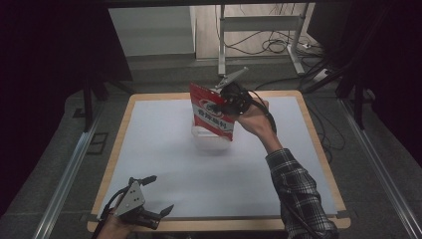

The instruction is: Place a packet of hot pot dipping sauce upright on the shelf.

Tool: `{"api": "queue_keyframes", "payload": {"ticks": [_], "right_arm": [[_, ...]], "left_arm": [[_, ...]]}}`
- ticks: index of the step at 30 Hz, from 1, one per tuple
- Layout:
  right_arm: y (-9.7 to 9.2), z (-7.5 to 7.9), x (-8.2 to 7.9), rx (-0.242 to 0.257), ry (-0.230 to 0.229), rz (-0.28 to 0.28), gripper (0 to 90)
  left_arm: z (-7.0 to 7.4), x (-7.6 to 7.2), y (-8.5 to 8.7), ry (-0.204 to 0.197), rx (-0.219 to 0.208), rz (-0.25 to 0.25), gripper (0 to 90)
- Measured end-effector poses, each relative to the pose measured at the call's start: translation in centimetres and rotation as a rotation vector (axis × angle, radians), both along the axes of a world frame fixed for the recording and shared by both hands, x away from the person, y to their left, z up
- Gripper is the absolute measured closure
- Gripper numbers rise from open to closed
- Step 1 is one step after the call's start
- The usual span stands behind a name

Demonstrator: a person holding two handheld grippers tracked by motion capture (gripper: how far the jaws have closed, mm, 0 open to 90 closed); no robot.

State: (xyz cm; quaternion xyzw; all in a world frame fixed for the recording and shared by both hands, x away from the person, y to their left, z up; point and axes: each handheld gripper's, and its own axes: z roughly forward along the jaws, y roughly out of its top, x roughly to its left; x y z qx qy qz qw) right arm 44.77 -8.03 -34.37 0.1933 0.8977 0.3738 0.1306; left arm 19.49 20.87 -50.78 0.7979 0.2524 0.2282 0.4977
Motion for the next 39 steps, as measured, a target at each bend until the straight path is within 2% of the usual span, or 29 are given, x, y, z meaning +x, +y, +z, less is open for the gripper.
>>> {"api": "queue_keyframes", "payload": {"ticks": [6, 13, 15, 17, 25, 32, 39], "right_arm": [[0.4, -1.7, 0.8, -0.014, 0.022, -0.02, 87.8], [-0.1, -3.0, 1.5, -0.017, 0.041, -0.056, 87.7], [-0.1, -3.4, 1.6, -0.01, 0.044, -0.058, 87.7], [-0.2, -3.6, 1.7, 0.005, 0.05, -0.066, 87.7], [0.0, -3.6, 1.7, -0.008, 0.034, -0.087, 87.2], [0.0, -3.7, 1.5, 0.004, 0.004, -0.089, 78.7], [-0.2, -3.3, 1.1, 0.03, -0.018, -0.101, 62.4]], "left_arm": [[0.0, 0.0, 0.0, 0.0, -0.001, 0.001, 0.0], [0.0, 0.0, -0.1, -0.001, -0.007, -0.001, 0.0], [0.0, 0.0, -0.1, -0.001, 0.008, -0.005, 0.0], [0.0, 0.0, -0.1, -0.001, 0.01, -0.006, 0.0], [0.0, 0.0, -0.1, -0.001, 0.009, -0.006, 0.0], [0.0, 0.0, -0.1, -0.001, -0.003, -0.003, 0.0], [-0.1, 0.0, -0.1, 0.0, -0.014, -0.001, 0.0]]}}
